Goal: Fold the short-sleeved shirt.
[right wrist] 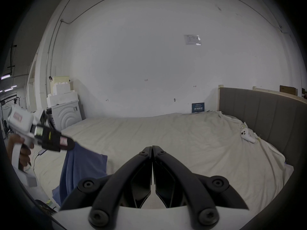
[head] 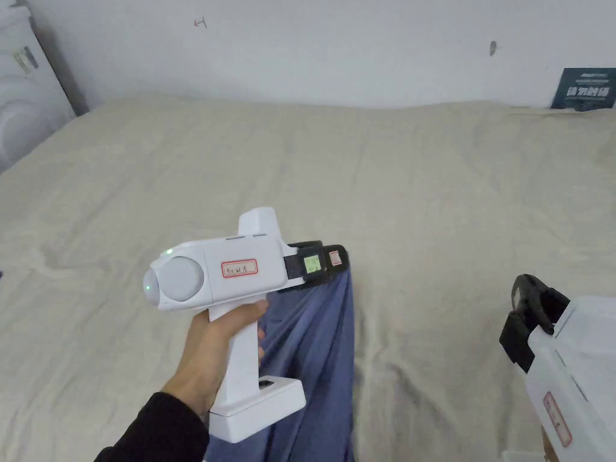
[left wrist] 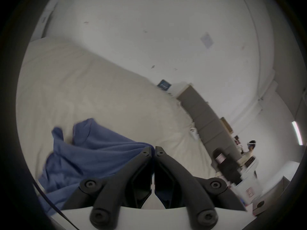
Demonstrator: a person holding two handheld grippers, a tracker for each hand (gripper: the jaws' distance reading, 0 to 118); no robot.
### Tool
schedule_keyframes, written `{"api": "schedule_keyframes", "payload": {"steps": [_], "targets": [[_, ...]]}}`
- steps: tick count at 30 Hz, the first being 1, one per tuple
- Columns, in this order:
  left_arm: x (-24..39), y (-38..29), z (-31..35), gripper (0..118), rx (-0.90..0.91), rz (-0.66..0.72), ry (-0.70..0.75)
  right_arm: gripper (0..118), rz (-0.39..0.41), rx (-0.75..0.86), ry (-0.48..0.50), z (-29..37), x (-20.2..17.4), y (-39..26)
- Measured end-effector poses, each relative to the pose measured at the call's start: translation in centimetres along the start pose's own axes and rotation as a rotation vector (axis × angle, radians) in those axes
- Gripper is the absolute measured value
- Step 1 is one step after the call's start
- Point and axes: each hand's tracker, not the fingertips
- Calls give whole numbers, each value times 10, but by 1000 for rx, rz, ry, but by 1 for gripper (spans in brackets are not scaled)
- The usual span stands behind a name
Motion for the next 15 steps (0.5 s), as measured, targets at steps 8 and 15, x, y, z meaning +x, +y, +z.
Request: {"api": "schedule_keyframes", "payload": {"steps": [8, 15], "targets": [[89, 48, -42, 0, 12, -136, -161, 0, -23, 50, -119, 22, 38, 13], [142, 40, -88, 0, -93, -246, -253, 0, -34, 71, -221, 42, 68, 15]]}}
